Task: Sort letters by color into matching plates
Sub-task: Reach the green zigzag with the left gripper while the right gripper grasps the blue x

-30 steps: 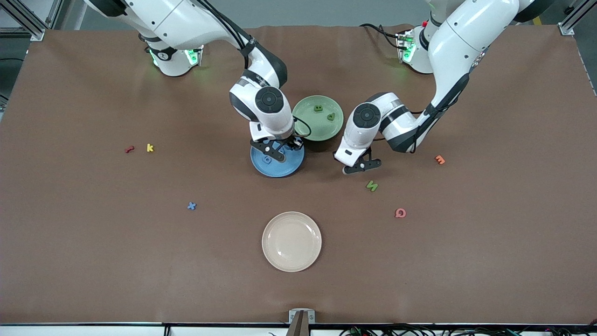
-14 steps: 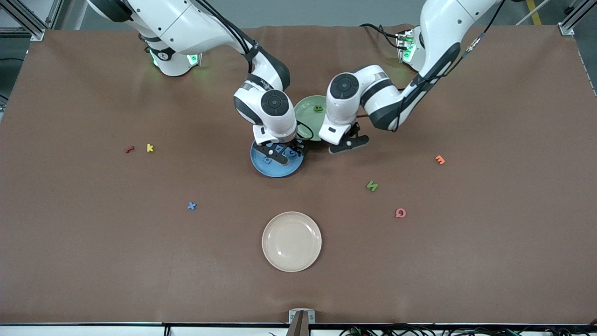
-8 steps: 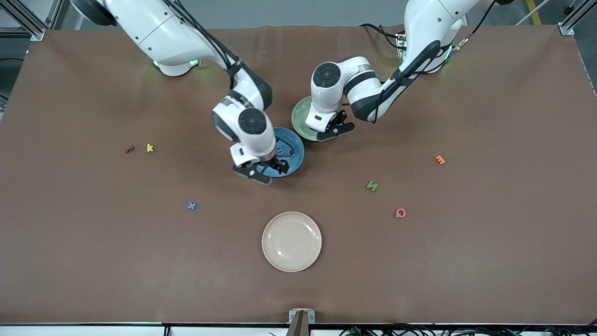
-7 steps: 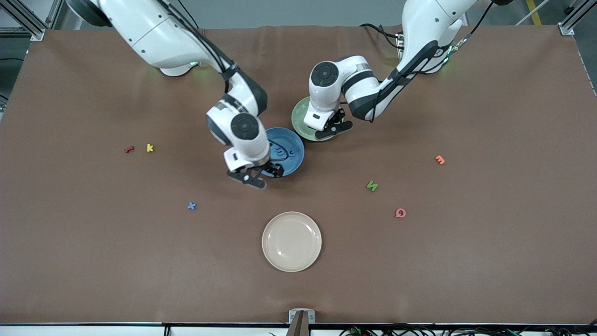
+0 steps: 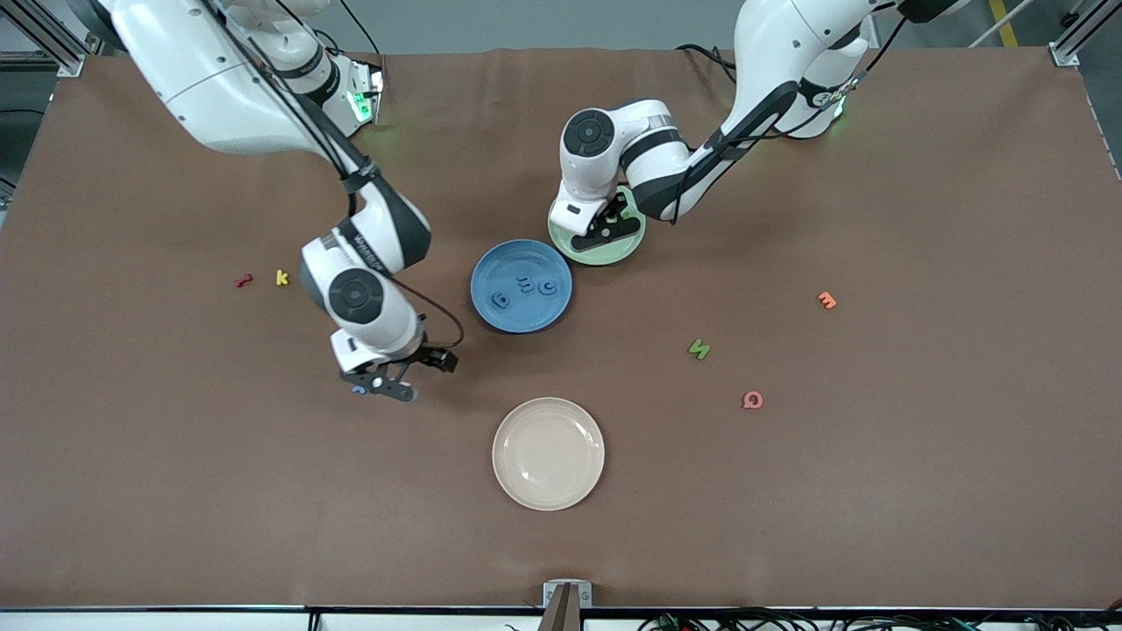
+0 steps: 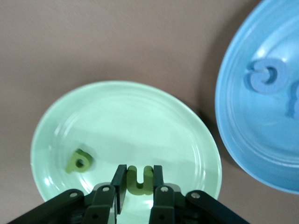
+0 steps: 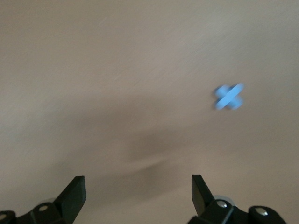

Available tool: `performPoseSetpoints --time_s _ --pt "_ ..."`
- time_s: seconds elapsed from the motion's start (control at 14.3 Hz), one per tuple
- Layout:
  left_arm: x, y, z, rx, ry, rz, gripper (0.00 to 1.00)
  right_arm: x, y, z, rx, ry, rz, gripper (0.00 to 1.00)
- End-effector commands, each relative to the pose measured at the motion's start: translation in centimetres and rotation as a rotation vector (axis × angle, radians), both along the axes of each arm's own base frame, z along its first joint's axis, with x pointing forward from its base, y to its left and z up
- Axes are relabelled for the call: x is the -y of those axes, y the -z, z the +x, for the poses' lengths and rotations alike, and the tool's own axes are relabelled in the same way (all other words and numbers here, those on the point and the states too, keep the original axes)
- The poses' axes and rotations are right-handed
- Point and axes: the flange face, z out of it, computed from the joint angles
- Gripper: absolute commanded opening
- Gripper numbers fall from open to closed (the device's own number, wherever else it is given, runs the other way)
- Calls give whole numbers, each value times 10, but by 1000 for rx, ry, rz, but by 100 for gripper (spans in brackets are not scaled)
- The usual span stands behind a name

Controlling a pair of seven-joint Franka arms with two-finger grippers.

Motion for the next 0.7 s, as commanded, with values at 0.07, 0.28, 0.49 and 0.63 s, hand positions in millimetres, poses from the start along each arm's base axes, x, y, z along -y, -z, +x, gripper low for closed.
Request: performPoseSetpoints --time_s 0.07,0.28,0.49,0.63 --pt "17 10 -16 -34 5 3 20 49 0 11 11 12 -16 96" --pt "20 15 -23 -44 16 6 28 76 15 11 58 -4 -20 96" --pt "19 15 -22 -42 16 7 89 92 21 12 56 -43 -17 95" --pt "18 12 -17 -35 10 4 99 95 27 11 80 -52 6 94"
